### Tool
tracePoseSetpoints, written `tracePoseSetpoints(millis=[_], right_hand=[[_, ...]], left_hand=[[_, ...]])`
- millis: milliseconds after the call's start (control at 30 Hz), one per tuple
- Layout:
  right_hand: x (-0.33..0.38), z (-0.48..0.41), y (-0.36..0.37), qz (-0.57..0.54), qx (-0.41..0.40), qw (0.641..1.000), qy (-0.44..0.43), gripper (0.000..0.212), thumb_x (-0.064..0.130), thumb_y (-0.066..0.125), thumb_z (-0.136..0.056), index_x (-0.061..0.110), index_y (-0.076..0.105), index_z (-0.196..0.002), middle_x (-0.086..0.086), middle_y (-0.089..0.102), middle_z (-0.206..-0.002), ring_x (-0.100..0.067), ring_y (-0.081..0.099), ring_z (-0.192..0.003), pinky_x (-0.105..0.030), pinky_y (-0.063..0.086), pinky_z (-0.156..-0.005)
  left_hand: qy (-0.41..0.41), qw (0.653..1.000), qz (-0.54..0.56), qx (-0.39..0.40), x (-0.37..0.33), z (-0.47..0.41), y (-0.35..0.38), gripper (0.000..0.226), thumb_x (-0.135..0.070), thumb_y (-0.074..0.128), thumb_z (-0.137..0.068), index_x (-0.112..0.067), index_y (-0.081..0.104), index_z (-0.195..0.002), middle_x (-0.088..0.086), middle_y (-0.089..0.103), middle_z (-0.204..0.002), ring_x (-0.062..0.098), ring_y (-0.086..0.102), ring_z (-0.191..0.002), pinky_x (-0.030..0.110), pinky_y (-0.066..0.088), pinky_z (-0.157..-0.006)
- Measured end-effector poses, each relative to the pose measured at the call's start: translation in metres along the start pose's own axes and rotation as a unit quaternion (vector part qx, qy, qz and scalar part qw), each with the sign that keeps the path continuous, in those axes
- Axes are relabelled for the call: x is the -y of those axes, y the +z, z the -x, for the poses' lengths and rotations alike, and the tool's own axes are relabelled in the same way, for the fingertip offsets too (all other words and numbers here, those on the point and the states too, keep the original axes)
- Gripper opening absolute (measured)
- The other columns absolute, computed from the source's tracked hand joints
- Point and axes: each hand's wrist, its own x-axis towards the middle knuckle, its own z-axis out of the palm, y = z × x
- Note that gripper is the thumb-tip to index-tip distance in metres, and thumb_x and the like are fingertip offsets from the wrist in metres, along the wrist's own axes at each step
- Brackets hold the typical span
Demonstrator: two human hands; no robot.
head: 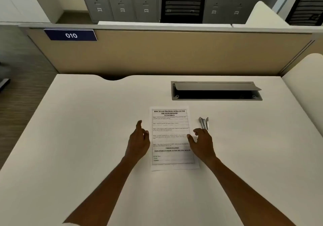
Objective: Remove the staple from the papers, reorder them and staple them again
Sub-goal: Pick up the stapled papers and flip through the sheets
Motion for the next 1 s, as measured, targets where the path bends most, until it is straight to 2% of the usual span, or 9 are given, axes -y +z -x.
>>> tracePoseSetpoints(millis=[100,167,300,433,633,767,867,1000], right_hand=[[0.002,0.003,0.005,-0.004,-0.023,0.999,0.038,0.040,0.029,0.074,-0.087,0.002,0.064,-0.114,-0.014,0.063,-0.106,-0.030,0.060,-0.101,-0.027,0.039,-0.083],[0.004,0.007,0.012,0.001,-0.013,0.998,0.059,0.040,0.028,0.076,-0.086,0.001,0.063,-0.113,-0.014,0.062,-0.107,-0.031,0.059,-0.102,-0.027,0.039,-0.084],[0.001,0.011,0.020,0.010,-0.021,0.997,0.076,0.040,0.024,0.078,-0.083,0.001,0.063,-0.113,-0.015,0.058,-0.110,-0.034,0.057,-0.106,-0.036,0.045,-0.089],[0.001,0.015,0.024,0.025,-0.018,0.997,0.072,0.041,0.021,0.078,-0.082,0.001,0.063,-0.114,-0.017,0.055,-0.115,-0.035,0.054,-0.108,-0.039,0.046,-0.092],[0.000,0.016,0.027,0.016,-0.023,0.997,0.074,0.042,0.019,0.078,-0.082,0.001,0.063,-0.117,-0.017,0.054,-0.117,-0.034,0.052,-0.109,-0.038,0.047,-0.093],[0.000,0.017,0.028,0.012,-0.025,0.997,0.072,0.042,0.019,0.077,-0.083,0.002,0.062,-0.119,-0.017,0.054,-0.119,-0.034,0.052,-0.112,-0.039,0.047,-0.095],[0.000,0.019,0.027,0.010,-0.025,0.997,0.065,0.041,0.018,0.076,-0.085,0.002,0.062,-0.120,-0.017,0.054,-0.120,-0.033,0.050,-0.114,-0.035,0.045,-0.096],[0.000,0.021,0.027,0.013,-0.027,0.998,0.061,0.042,0.018,0.075,-0.086,0.002,0.061,-0.122,-0.017,0.054,-0.122,-0.033,0.050,-0.116,-0.036,0.045,-0.099]], left_hand=[[-0.120,0.991,0.065,-0.007,-0.001,0.001,0.012,0.062,-0.018,0.057,-0.101,-0.005,0.028,-0.154,0.012,0.063,-0.127,0.027,0.062,-0.112,0.040,0.048,-0.100],[-0.165,0.982,0.095,0.002,0.000,0.006,0.022,0.064,-0.021,0.061,-0.100,-0.007,0.030,-0.153,0.012,0.058,-0.133,0.023,0.058,-0.111,0.036,0.045,-0.102],[-0.187,0.975,0.121,-0.011,0.002,0.008,0.033,0.063,-0.021,0.065,-0.097,-0.009,0.034,-0.150,0.011,0.054,-0.136,0.026,0.060,-0.110,0.030,0.042,-0.096],[-0.206,0.968,0.138,-0.025,0.005,0.008,0.039,0.062,-0.022,0.066,-0.096,-0.009,0.037,-0.149,0.010,0.054,-0.138,0.028,0.059,-0.121,0.036,0.046,-0.104],[-0.230,0.960,0.156,-0.028,0.003,0.006,0.039,0.061,-0.023,0.067,-0.096,-0.009,0.039,-0.149,0.009,0.054,-0.140,0.027,0.053,-0.129,0.035,0.041,-0.106],[-0.275,0.941,0.195,-0.015,0.005,-0.003,0.036,0.068,-0.025,0.073,-0.091,-0.010,0.041,-0.149,0.009,0.058,-0.136,0.029,0.058,-0.125,0.033,0.049,-0.097],[-0.319,0.919,0.232,0.012,0.008,-0.010,0.035,0.064,-0.026,0.079,-0.086,-0.011,0.051,-0.141,0.012,0.066,-0.127,0.030,0.066,-0.113,0.041,0.057,-0.097],[-0.288,0.937,0.198,0.024,0.010,-0.010,0.035,0.046,-0.027,0.076,-0.083,-0.014,0.065,-0.126,0.005,0.071,-0.118,0.026,0.068,-0.107,0.041,0.058,-0.097]])
